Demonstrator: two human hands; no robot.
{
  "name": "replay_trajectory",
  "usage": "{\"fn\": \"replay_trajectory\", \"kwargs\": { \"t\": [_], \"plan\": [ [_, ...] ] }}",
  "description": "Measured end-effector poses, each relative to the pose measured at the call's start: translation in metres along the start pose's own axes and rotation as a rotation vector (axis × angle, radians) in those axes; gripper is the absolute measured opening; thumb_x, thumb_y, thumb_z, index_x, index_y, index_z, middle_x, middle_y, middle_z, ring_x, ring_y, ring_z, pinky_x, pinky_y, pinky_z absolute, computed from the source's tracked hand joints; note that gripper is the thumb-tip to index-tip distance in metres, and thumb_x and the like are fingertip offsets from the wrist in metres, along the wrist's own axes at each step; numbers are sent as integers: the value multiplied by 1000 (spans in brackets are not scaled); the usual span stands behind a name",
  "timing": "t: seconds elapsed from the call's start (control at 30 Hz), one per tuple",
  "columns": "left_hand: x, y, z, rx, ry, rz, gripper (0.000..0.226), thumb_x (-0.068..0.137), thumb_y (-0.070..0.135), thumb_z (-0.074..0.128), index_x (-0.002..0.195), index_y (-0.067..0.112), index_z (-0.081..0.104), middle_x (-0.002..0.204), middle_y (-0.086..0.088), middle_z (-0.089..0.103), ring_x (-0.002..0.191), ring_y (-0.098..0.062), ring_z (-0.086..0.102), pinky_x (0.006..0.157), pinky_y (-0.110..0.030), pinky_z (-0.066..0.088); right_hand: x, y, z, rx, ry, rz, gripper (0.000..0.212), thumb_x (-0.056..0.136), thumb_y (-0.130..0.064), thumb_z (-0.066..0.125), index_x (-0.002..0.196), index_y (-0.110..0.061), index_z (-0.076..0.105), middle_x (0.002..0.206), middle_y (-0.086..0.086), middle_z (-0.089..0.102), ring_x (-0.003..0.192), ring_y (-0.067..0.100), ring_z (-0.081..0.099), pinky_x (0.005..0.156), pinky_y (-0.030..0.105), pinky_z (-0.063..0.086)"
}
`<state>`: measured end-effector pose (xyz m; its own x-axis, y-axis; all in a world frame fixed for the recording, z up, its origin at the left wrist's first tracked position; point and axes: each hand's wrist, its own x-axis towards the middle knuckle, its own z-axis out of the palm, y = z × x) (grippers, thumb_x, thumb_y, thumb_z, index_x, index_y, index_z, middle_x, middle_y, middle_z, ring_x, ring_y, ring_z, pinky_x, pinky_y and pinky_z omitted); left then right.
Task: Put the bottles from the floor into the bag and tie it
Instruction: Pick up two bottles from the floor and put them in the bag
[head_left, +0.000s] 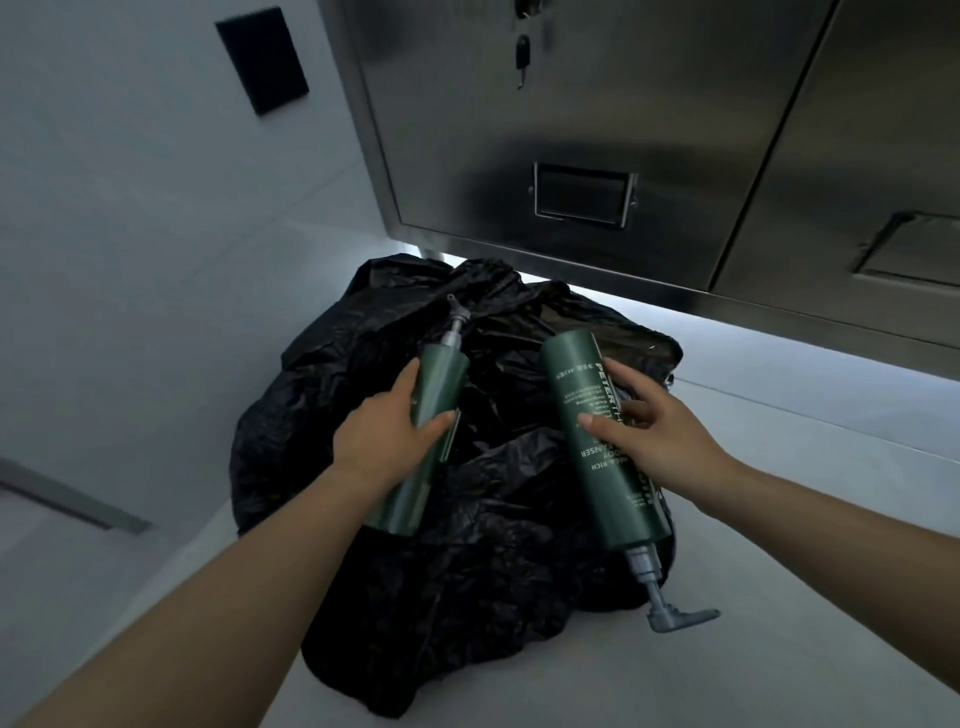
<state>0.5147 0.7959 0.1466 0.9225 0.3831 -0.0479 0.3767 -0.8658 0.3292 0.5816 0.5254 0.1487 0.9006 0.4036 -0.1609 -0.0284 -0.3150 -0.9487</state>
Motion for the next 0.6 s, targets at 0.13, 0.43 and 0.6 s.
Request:
{"fn": "replay_trajectory", "kwargs": {
  "t": [0.13, 0.43, 0.6],
  "plan": [
    [14, 3, 0, -5, 31, 21, 84, 80, 66, 49, 148, 32, 11, 126, -11, 56, 105, -28, 58, 79, -42, 54, -11, 9, -19, -41, 29, 29, 67, 73, -45, 73, 127, -60, 36, 107, -10, 58, 71, -5, 65, 51, 7, 47],
    [-4, -11, 16, 61, -137, 14, 76, 85, 60, 47, 147, 30, 14, 138, -9, 46, 117, -25, 52, 89, -37, 51, -7, 17, -15, -73, 42, 57, 66, 72, -46, 73, 125, -63, 36, 117, 3, 58, 86, 9, 66, 65, 19, 50],
    [-15, -12, 17, 68, -175, 54, 73, 86, 60, 46, 146, 31, 18, 132, -7, 47, 113, -24, 52, 89, -39, 51, 7, 9, 18, -83, 14, 9, 73, 71, -49, 73, 131, -58, 32, 117, -6, 52, 108, 12, 56, 85, 34, 51]
  ]
}}
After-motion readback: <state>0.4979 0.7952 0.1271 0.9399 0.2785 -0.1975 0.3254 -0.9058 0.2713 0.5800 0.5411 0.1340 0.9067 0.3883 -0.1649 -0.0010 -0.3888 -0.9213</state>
